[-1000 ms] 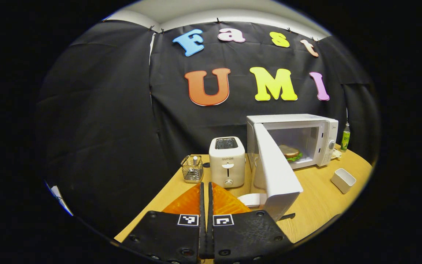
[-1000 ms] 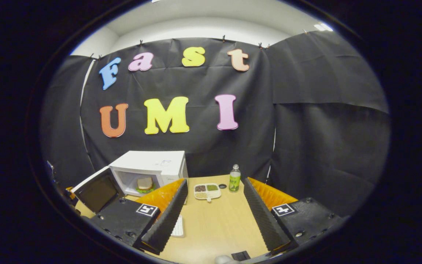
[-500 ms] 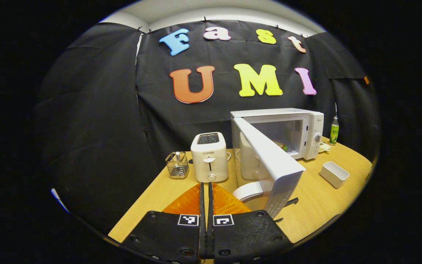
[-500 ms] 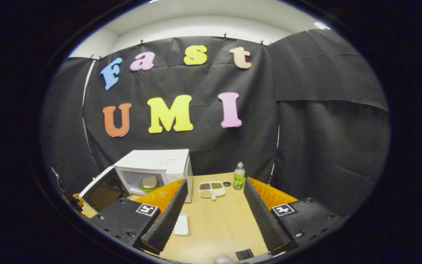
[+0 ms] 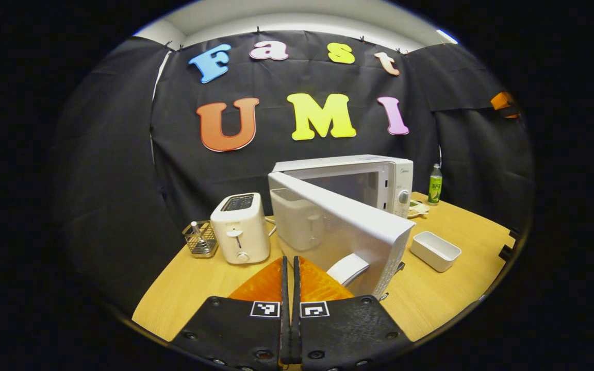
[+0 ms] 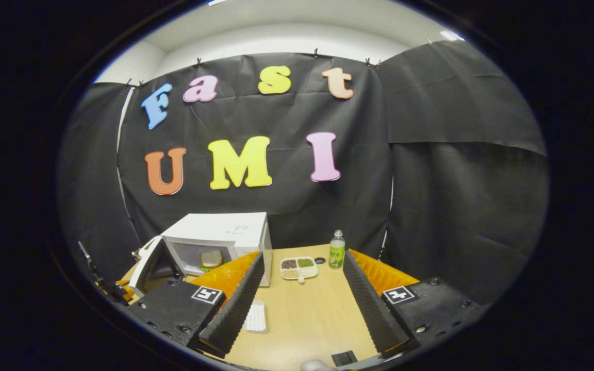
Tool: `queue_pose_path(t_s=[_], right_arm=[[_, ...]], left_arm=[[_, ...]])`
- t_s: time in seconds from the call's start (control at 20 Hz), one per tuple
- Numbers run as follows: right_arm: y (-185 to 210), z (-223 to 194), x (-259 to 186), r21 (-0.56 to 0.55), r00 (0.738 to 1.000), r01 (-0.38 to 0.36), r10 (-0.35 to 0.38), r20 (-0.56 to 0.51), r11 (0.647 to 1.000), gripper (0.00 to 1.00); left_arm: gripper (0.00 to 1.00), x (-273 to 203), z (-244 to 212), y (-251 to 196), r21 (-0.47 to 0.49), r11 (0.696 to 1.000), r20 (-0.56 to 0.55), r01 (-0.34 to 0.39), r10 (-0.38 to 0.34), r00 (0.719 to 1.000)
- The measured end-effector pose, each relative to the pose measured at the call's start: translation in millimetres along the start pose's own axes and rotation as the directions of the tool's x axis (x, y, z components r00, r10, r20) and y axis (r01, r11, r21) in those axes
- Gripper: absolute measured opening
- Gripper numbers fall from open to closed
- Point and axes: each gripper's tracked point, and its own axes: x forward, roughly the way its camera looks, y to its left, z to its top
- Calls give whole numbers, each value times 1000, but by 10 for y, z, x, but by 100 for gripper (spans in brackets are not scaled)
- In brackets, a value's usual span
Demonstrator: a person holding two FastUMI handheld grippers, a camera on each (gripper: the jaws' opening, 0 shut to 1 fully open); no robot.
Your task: Open the microwave oven with the left hand, put the food in, and close the microwave oven.
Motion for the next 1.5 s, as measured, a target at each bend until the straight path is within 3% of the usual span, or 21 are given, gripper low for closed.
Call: queue_pose_path(t_s=[0.65, 1.05, 1.5], right_arm=[[-284, -49, 137, 36, 999, 39, -38, -25, 999, 98], [-524, -207, 399, 67, 997, 54, -50, -60, 996, 98], [-809, -293, 652, 113, 995, 53, -43, -92, 992, 98]], left_arm=[[0, 374, 322, -1110, 47, 979, 8, 198, -199, 980], [0, 793, 489, -1520, 49, 972, -1, 228, -229, 974], [0, 1468, 521, -1848, -9, 979, -47, 203, -203, 978]])
